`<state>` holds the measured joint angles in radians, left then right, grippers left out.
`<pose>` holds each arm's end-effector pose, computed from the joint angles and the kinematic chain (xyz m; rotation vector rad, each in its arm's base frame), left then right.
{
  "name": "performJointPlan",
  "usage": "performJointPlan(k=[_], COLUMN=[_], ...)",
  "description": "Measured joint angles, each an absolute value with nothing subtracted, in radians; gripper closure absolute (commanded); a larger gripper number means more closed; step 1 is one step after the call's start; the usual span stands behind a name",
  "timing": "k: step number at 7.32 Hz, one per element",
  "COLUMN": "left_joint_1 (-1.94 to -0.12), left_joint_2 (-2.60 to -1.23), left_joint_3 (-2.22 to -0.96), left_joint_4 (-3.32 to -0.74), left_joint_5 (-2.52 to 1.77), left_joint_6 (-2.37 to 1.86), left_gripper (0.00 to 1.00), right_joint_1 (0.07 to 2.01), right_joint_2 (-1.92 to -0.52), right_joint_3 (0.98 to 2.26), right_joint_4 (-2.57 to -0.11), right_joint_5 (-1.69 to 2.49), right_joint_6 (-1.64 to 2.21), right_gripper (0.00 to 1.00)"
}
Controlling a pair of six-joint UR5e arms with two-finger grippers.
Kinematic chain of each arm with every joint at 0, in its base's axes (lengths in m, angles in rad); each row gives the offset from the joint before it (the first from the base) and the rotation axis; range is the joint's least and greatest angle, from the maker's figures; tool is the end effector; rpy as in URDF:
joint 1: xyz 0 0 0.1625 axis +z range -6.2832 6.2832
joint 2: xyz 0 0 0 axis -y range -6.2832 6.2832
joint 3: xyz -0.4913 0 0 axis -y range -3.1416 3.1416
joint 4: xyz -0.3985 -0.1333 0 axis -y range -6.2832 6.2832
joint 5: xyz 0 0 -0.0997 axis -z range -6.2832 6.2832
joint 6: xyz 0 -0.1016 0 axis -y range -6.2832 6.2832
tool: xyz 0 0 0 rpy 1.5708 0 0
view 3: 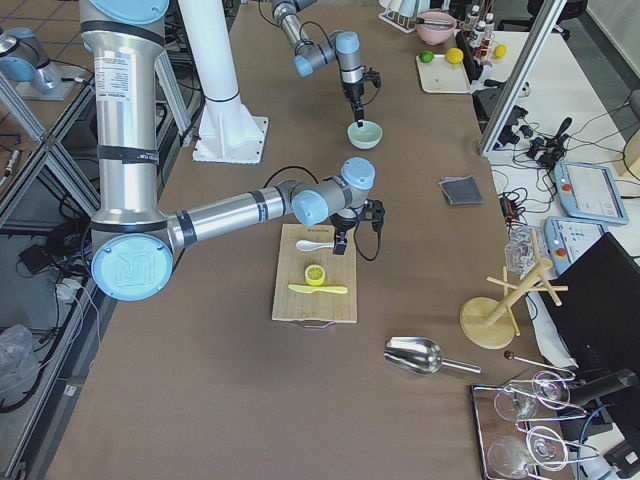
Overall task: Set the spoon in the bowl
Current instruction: 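Release the bowl with left gripper while right gripper grasps the white spoon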
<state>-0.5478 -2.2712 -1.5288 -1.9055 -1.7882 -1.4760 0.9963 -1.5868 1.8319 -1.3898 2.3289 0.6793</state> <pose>0.5988 -0.4958 0.2650 0.1238 1.0052 -0.3059 -0.2184 -0.4542 0.5830 -0.1094 -0.8414 -0.0630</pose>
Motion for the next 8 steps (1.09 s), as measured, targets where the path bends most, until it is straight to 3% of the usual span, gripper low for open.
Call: performJointPlan(k=[6, 8], left_joint_1=[-0.608, -0.62], left_joint_2=[-2.203, -2.198], left_joint_3=[-1.614, -1.614], left_joint_4=[-1.901, -1.9], left_joint_5=[-1.796, -1.796], left_joint_6=[-1.295, -1.285], left_gripper=[0.02, 0.02], right_joint_1=[0.885, 0.864], right_joint_2=[-1.578, -1.579], right_joint_3=[1.829, 1.819], right_joint_4=[-1.388, -1.388], right_joint_5=[2.202, 2.188], right_joint_6=[0.723, 0.718], right_gripper=[0.03, 0.23])
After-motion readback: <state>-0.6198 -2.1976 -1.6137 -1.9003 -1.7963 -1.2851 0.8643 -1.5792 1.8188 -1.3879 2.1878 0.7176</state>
